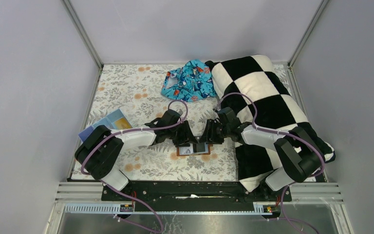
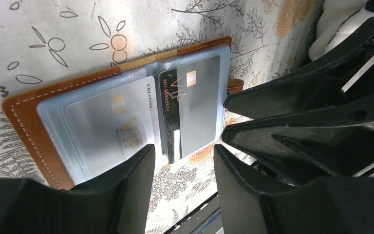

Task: Take the credit cards out of the card holder
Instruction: Remove the credit card from the card holder.

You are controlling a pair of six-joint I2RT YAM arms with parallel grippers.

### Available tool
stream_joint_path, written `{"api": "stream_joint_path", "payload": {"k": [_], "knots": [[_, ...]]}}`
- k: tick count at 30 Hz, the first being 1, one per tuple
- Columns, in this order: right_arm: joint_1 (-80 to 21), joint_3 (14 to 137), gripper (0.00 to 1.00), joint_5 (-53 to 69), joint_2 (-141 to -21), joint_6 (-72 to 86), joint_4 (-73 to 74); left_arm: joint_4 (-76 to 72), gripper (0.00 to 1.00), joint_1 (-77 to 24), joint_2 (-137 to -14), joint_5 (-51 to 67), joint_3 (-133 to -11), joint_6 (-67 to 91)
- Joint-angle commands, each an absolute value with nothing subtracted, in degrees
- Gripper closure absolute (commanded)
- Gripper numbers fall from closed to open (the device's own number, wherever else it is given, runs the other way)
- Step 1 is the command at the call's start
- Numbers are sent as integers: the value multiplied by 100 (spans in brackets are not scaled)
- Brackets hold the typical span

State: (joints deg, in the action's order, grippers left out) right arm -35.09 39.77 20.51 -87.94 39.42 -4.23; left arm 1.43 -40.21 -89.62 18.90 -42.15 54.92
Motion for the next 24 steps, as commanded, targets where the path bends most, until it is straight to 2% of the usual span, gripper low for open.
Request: {"api": "stream_joint_path", "payload": {"k": [1, 24], "knots": [[-3555, 3960, 50, 2025, -8883, 3946, -585, -264, 48, -4024, -8969, 1909, -4157, 5528], [-3555, 3825, 52, 2099, -9310, 4026, -823, -520, 52, -4025, -9282, 2093, -4064, 5514]]}}
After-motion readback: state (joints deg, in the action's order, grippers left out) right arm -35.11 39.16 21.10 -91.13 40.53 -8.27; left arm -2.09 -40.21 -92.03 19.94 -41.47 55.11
